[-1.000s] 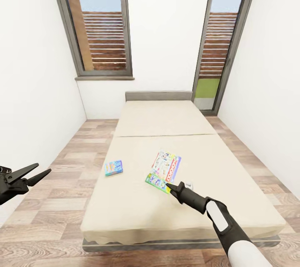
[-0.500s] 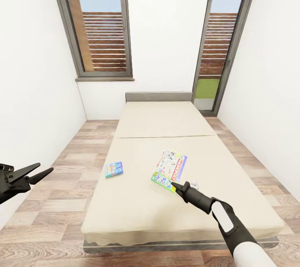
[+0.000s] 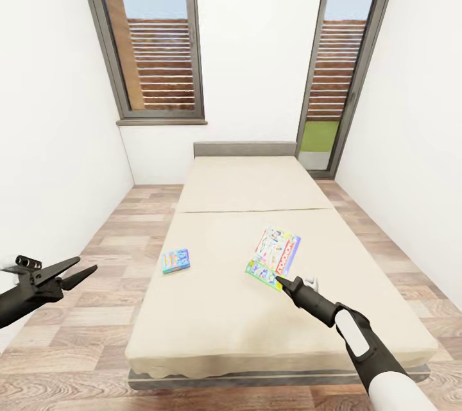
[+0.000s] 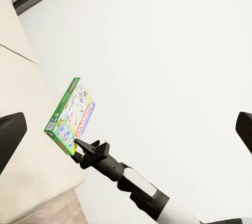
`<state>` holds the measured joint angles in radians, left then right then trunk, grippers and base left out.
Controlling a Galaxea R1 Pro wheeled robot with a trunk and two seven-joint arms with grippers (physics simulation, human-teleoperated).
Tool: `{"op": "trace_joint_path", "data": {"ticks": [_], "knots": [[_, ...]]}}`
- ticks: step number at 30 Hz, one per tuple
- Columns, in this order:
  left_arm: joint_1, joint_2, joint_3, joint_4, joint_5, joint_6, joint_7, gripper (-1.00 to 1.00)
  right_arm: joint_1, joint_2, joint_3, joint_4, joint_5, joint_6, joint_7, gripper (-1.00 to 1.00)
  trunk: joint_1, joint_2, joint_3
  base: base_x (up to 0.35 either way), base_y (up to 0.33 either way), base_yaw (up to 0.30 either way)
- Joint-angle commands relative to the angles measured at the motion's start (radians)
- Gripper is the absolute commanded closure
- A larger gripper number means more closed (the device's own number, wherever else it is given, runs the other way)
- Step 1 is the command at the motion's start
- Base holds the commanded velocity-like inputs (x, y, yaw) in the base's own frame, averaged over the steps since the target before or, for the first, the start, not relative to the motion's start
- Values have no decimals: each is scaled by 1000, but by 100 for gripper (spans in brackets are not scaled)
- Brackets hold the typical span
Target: Put all the toys in the child's room - the three board games (two on the bed and one on the table), the two jigsaw puzzles on the table, and the tennis ball on the table - inside the toy box on the table in the child's room.
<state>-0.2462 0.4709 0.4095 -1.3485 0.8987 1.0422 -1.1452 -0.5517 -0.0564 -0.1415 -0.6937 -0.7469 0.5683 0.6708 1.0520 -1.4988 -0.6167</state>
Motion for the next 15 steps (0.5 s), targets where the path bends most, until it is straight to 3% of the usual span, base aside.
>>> {"op": "trace_joint_path", "data": {"ticks": [1,15], "knots": [[-1,0,0,0,0,5,-2,-100,-1,2,-1,-1,-2,4,1,100,0,0,0,0,0,124],[-1,0,0,0,0,5,-2,-100,-1,7,3,-4,1,7,-17,100,0,0,14,0,-11,202]]}}
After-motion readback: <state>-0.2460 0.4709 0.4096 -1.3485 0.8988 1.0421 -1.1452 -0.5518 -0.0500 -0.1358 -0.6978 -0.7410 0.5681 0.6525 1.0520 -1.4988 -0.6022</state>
